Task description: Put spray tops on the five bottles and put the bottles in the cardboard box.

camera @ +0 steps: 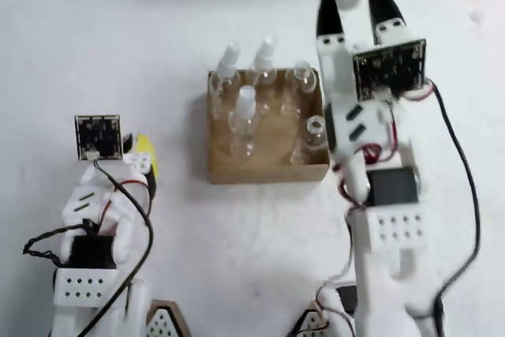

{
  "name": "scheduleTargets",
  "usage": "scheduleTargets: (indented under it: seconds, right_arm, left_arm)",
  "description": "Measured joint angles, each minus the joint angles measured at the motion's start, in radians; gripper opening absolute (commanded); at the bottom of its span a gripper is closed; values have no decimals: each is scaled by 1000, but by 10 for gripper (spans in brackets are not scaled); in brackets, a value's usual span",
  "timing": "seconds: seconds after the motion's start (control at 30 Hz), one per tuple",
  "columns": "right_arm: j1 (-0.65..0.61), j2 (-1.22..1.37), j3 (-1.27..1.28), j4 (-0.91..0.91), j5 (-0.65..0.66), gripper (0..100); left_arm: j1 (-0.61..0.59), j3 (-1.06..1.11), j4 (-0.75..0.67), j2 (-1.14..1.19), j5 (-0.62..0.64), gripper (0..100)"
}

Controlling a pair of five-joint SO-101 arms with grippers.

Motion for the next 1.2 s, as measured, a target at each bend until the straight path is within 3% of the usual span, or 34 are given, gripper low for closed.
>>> scheduleTargets:
  seconds: [0.17,0.47,0.93,1.2]
  right_arm:
    - [6,232,-103,-57,-87,15]
    - [5,396,-137,-68,-218,15]
    - [-5,230,-58,-8,-219,15]
    - [-5,258,-15,-8,-219,15]
  left_arm:
    - [0,0,0,0,0,68]
    - [0,0,0,0,0,68]
    - [0,0,0,0,0,68]
    - [0,0,0,0,0,68]
